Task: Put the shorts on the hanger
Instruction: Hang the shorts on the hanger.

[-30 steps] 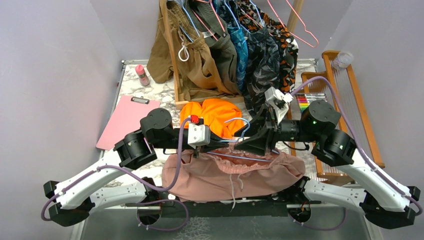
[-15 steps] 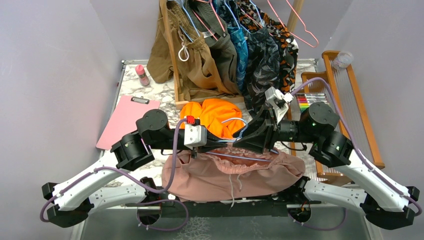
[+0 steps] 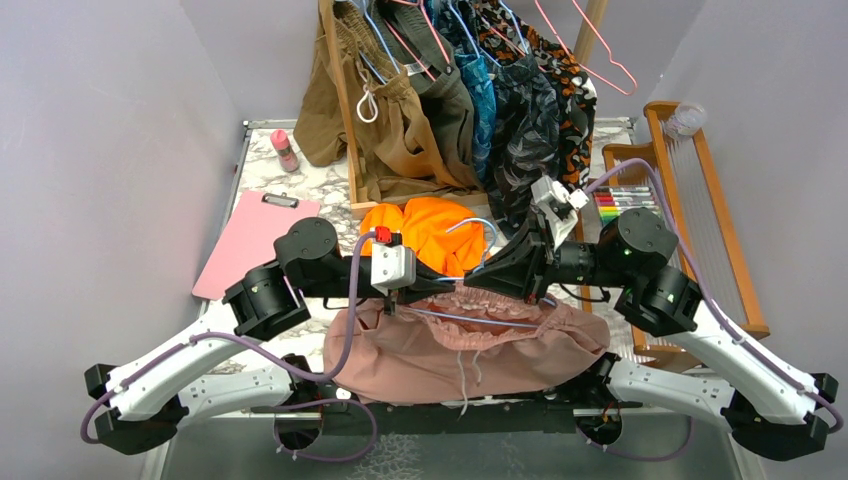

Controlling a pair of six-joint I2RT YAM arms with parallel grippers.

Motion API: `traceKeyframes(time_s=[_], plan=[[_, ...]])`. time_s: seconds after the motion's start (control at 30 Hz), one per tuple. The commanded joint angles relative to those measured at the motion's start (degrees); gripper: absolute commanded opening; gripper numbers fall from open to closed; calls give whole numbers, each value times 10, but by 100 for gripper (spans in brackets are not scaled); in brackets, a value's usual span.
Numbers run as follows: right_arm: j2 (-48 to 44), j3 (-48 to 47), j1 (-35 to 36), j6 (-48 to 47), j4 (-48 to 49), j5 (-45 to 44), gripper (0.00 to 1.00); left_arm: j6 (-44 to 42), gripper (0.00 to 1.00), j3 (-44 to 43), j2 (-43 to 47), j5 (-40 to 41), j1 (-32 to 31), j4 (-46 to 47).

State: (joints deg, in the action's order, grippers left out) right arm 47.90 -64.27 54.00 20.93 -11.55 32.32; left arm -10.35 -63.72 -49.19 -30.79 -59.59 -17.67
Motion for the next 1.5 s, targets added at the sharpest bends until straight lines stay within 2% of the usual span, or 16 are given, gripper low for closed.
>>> traceKeyframes(time_s=[0.0, 0.03, 0.13, 0.2, 0.23, 0.37, 0.43, 0.53, 0.6, 0.67, 0.9, 1.03, 1.13, 1.33, 1.4, 1.47], plan=[[-7, 3, 1, -3, 23, -9, 1, -3, 0, -7, 1, -3, -2, 46], [-8, -1, 1, -7, 17, -12, 1, -1, 0, -9, 3, 3, -2, 45], [-3, -41, 0, -42, -31, -24, 1, 2, 64, -30, 11, 39, -2, 34], [6, -96, 1, -80, -83, -45, 1, -6, 87, -61, 26, 67, -2, 23], [13, -126, 1, -97, -110, -59, 1, -12, 91, -79, 35, 77, -2, 17], [75, -298, 0, -153, -207, -27, 1, -46, 94, -180, 69, 106, -1, 16], [128, -451, 0, -158, -240, 38, 1, -58, 94, -232, 76, 96, -2, 29], [201, -622, 0, -136, -237, 124, 1, -65, 94, -297, 73, 66, -1, 55], [222, -675, 0, -129, -228, 143, 1, -65, 94, -333, 68, 50, -2, 61], [217, -658, 0, -136, -224, 133, 1, -65, 94, -355, 67, 44, -2, 62], [153, -398, 0, -166, -215, 44, 1, -69, 94, -318, 104, 74, -1, 62], [150, -346, 0, -173, -233, -2, 1, -78, 95, -304, 108, 89, -2, 39], [166, -392, 1, -184, -254, -29, 1, -87, 95, -293, 108, 98, -2, 28], [236, -687, 1, -152, -187, 72, 1, -91, 95, -280, 103, 113, -1, 48], [249, -728, 1, -150, -186, 79, 1, -85, 95, -282, 100, 108, -2, 49], [241, -706, 0, -162, -196, 69, 1, -82, 95, -287, 99, 105, -1, 42]])
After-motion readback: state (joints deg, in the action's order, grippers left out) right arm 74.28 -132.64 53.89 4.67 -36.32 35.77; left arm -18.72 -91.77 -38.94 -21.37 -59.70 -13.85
